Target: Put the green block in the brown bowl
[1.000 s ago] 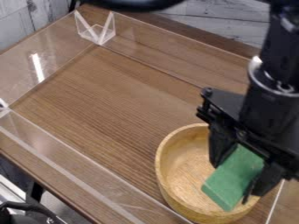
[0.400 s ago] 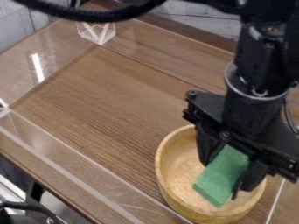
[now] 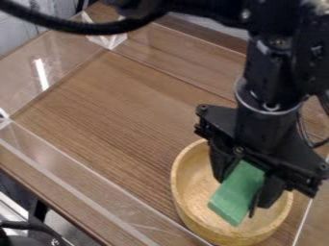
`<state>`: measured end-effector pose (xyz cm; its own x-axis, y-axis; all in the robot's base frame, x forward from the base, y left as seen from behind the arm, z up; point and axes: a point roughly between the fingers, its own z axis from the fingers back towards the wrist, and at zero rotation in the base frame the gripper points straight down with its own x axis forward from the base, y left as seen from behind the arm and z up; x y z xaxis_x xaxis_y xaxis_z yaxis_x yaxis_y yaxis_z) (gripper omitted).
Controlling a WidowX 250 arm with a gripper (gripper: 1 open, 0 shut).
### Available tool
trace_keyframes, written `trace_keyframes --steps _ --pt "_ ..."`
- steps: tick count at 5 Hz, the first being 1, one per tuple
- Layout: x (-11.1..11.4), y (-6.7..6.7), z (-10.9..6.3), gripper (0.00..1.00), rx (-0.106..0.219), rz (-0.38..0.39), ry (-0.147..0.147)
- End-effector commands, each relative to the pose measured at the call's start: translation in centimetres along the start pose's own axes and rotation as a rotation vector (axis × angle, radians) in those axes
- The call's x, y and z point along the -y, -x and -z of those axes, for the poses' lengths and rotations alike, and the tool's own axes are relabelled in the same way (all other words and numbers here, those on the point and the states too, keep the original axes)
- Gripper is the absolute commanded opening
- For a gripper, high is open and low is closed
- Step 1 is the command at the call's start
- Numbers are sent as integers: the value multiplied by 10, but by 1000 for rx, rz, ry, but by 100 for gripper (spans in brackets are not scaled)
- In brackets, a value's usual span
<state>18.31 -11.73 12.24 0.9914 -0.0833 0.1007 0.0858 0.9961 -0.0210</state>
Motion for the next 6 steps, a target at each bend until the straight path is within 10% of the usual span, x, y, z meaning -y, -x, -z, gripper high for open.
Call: trace_keyframes --steps 1,6 --pt "0 -7 -5 0 42 -10 26" --pt "-10 -19 15 0 34 -38 54"
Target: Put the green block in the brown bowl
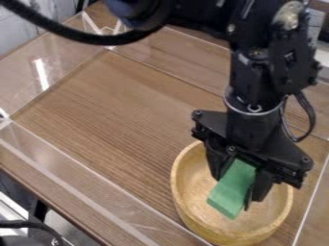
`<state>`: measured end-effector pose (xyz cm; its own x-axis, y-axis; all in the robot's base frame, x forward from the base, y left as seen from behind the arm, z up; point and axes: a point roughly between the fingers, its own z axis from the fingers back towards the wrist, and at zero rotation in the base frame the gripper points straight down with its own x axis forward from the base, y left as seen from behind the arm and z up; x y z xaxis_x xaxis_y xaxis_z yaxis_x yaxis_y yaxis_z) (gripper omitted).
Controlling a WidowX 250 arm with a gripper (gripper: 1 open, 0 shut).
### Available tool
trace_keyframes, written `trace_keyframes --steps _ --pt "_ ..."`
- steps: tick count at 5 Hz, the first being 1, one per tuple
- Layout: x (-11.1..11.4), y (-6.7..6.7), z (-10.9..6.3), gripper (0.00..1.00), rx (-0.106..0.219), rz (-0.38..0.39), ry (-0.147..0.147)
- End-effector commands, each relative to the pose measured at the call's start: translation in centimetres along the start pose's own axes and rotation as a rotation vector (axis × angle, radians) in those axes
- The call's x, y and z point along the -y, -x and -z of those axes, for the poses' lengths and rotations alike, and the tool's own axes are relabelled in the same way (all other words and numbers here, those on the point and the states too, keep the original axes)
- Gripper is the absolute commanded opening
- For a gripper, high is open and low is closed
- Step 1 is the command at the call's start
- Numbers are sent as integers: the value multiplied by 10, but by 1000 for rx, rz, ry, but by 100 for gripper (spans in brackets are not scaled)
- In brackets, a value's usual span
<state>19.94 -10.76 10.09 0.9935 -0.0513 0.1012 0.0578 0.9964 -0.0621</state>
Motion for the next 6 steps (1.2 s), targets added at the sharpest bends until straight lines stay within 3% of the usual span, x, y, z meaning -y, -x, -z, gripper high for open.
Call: trace_keyframes --steps 1,6 --pt "1 -9 -3 0 30 -10 20" --pt "-4 -20 14 0 19 -28 38"
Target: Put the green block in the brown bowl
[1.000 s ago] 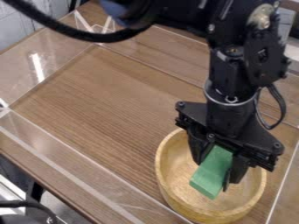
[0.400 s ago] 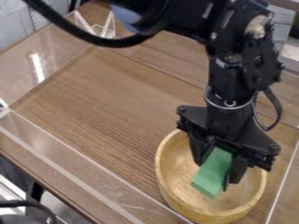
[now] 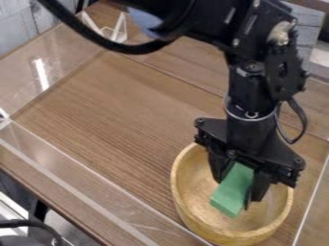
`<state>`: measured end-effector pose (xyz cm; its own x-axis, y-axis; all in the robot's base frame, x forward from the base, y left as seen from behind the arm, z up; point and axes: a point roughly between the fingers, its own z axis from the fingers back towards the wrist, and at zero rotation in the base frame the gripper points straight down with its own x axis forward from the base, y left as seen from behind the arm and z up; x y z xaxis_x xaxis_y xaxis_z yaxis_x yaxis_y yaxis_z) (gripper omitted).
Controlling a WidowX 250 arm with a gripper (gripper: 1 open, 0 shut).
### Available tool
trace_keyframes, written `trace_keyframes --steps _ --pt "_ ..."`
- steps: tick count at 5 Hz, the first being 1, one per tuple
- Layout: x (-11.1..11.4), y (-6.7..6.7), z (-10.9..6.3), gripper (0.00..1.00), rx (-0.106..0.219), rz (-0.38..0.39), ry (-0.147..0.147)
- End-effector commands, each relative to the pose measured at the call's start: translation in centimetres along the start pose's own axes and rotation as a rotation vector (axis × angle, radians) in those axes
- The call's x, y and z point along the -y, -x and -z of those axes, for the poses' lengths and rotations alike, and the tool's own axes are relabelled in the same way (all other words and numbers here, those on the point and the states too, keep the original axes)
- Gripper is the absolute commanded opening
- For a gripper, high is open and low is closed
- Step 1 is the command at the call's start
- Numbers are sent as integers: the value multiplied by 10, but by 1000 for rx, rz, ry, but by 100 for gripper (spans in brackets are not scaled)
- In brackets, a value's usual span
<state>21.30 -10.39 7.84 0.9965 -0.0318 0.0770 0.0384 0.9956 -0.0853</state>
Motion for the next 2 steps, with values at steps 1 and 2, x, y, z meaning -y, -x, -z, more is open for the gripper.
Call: trace_keyframes --steps 1,2 --pt "1 -11 -8 0 39 -9 21" --pt "0 -13 -7 0 37 -12 24"
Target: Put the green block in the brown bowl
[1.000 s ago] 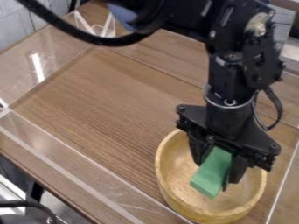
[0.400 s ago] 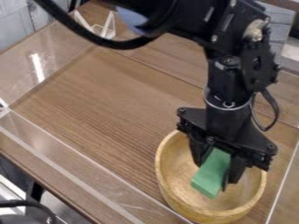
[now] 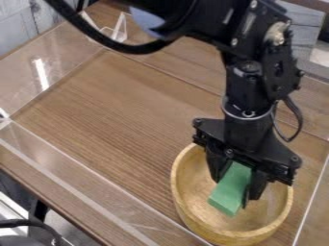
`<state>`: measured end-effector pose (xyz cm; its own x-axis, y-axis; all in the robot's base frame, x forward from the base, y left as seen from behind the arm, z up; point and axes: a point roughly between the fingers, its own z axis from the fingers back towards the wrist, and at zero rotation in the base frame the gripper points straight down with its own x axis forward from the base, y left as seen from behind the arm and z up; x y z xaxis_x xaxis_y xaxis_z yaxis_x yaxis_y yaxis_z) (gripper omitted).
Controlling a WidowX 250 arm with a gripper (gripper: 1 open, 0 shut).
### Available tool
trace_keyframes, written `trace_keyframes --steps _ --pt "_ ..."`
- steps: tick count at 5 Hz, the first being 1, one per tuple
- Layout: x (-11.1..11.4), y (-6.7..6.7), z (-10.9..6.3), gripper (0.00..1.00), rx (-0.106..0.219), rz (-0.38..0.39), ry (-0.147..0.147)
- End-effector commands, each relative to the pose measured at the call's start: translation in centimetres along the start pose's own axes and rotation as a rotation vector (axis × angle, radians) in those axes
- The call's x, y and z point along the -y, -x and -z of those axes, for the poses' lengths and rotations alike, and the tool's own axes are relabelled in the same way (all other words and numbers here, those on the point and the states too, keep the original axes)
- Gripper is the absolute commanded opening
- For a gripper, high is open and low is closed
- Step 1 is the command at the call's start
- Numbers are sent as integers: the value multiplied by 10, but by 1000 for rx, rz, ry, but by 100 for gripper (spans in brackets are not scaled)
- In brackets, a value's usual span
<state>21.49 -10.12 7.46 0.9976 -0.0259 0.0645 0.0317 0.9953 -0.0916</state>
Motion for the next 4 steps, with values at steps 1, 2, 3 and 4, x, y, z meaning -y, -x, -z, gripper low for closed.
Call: trace_keyframes --steps 1,2,3,4 --pt "2 -13 -9 0 46 -7 23" --pt "1 -15 -8 0 43 -10 27" --pt "0 -17 -8 0 41 -12 32" --pt "0 -18 -7 0 37 -14 36"
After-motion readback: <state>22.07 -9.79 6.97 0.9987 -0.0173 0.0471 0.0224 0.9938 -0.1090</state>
